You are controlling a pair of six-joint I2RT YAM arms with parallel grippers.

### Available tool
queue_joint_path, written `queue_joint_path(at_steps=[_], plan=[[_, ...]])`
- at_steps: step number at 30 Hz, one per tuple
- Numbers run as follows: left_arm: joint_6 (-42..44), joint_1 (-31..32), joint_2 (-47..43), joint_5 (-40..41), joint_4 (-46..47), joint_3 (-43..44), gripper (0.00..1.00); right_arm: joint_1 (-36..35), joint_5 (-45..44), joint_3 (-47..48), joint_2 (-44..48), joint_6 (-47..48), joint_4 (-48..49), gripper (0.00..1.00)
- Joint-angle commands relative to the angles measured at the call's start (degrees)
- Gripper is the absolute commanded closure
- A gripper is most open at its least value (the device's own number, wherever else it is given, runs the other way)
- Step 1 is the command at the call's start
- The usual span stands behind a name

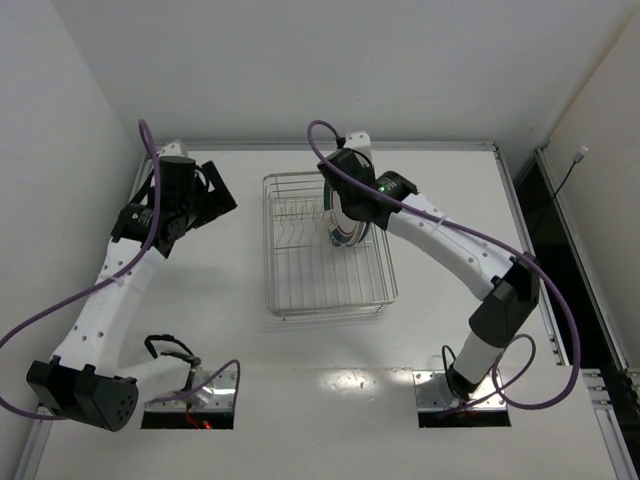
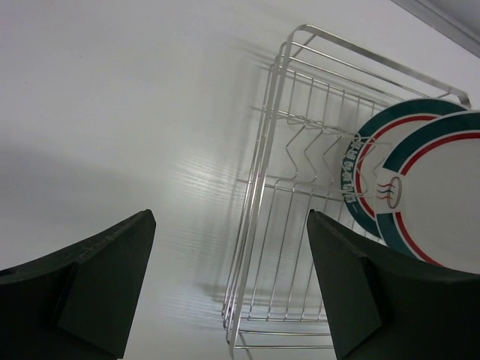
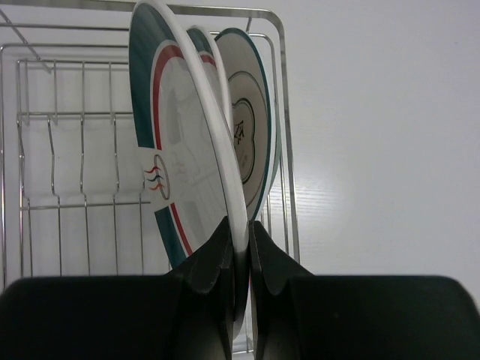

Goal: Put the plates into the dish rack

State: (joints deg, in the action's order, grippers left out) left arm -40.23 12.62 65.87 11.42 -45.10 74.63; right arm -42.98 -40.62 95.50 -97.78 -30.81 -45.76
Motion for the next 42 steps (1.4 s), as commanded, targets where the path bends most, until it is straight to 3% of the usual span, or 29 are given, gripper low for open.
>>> queue_joint_path(at_steps=[1, 9, 15, 19, 29, 36, 38, 39, 41, 42], plan=[[2.16, -1.89, -1.0, 0.45, -0.6, -1.24, 0.2, -0.87, -8.16, 3.99, 1.54, 1.27, 1.02, 1.0], [2.7, -3.04, -0.48, -1.31, 0.45, -3.18, 0.2, -2.1, -13.16, 9.43, -5.4, 1.8, -0.82, 1.0], [3.75, -3.57, 0.05, -1.31, 0.45, -3.18, 0.2, -3.16, -16.06, 20.23, -16.56, 0.05, -7.75, 1.0], [4.36, -3.57, 0.57, -1.31, -0.6, -3.18, 0.2, -3.78, -16.07, 22.62, -20.26, -2.49, -10.75, 1.0], [4.9, -4.1, 0.58, -2.37, -1.22, -3.18, 0.2, -1.32, 0.18, 14.47, -16.58, -6.28, -6.2, 0.98], [6.91, -5.24, 1.11, -1.67, -1.83, -2.65, 0.2, 3.25, 17.75, 7.86, -9.82, -3.82, -0.13, 0.68], [7.61, -5.85, 1.63, -0.71, -1.83, -2.65, 0.2, 3.26, 18.65, 5.23, -7.0, -2.25, 1.02, 0.57], [8.14, -6.38, 1.63, 0.17, -1.31, -2.65, 0.2, 3.26, 17.95, 4.7, -5.42, -1.54, 1.72, 0.45], [8.15, -6.99, 1.63, 0.79, -0.52, -2.12, 0.2, 3.26, 14.72, 4.69, -1.2, 1.52, 1.72, 0.35], [8.76, -7.0, 1.63, 0.8, -0.51, -2.12, 0.2, 3.26, 13.56, 5.65, -0.14, 2.67, 0.68, 0.24]])
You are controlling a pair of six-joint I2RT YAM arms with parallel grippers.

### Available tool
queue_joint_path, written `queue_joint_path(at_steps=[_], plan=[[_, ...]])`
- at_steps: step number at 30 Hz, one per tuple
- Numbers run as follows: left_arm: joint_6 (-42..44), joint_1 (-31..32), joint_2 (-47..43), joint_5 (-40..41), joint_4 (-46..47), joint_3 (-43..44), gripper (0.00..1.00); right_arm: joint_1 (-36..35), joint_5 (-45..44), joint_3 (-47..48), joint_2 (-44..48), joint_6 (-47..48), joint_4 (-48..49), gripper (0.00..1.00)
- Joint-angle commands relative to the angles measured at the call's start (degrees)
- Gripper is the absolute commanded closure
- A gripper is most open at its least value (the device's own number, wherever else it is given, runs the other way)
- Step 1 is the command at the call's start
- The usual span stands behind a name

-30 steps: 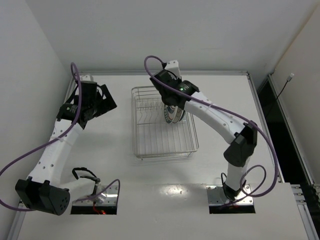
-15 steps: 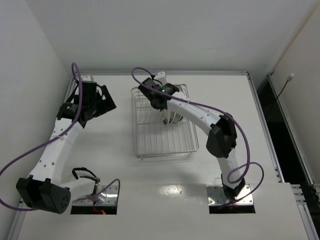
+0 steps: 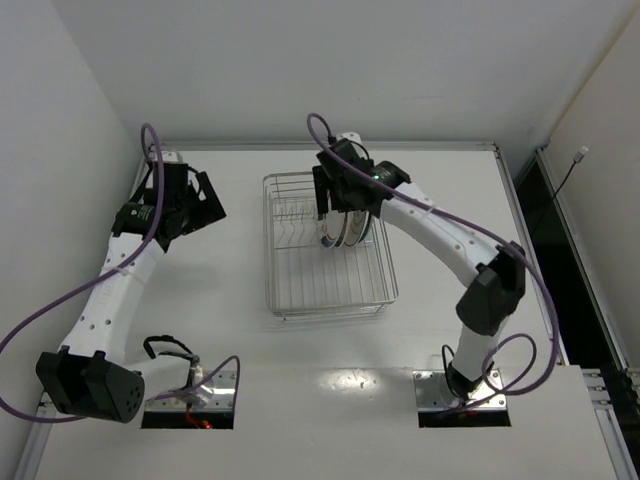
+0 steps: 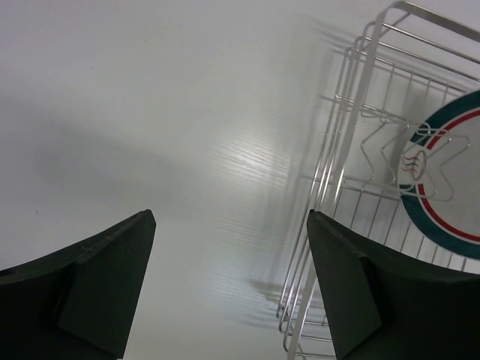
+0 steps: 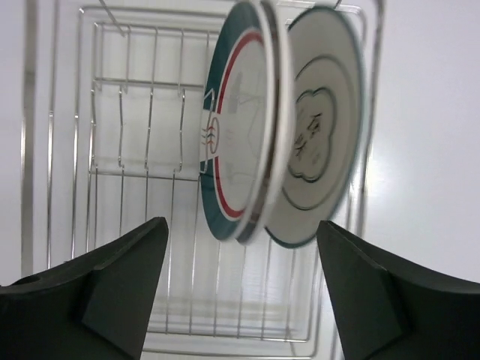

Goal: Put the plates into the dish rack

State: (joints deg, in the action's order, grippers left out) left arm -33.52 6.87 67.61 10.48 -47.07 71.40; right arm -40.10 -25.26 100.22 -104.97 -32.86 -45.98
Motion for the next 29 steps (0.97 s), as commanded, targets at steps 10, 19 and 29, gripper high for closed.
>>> queue_joint_path(at_steps=[10, 19, 29], plan=[[3.2, -2.39, -1.42, 6.56, 9.18, -7.05, 0.2, 0.9, 0.65, 1.04, 15.92, 9.92, -6.77, 0.08], [8.37, -2.39, -7.76, 9.91, 13.32, -14.7, 0.2, 2.13, -5.15, -13.74, 28.06, 10.71, 0.1, 0.05], [8.91, -2.39, -9.34, 5.87, 16.75, -16.29, 0.2, 5.73, -7.53, -11.19, 25.16, 11.25, -3.95, 0.05]])
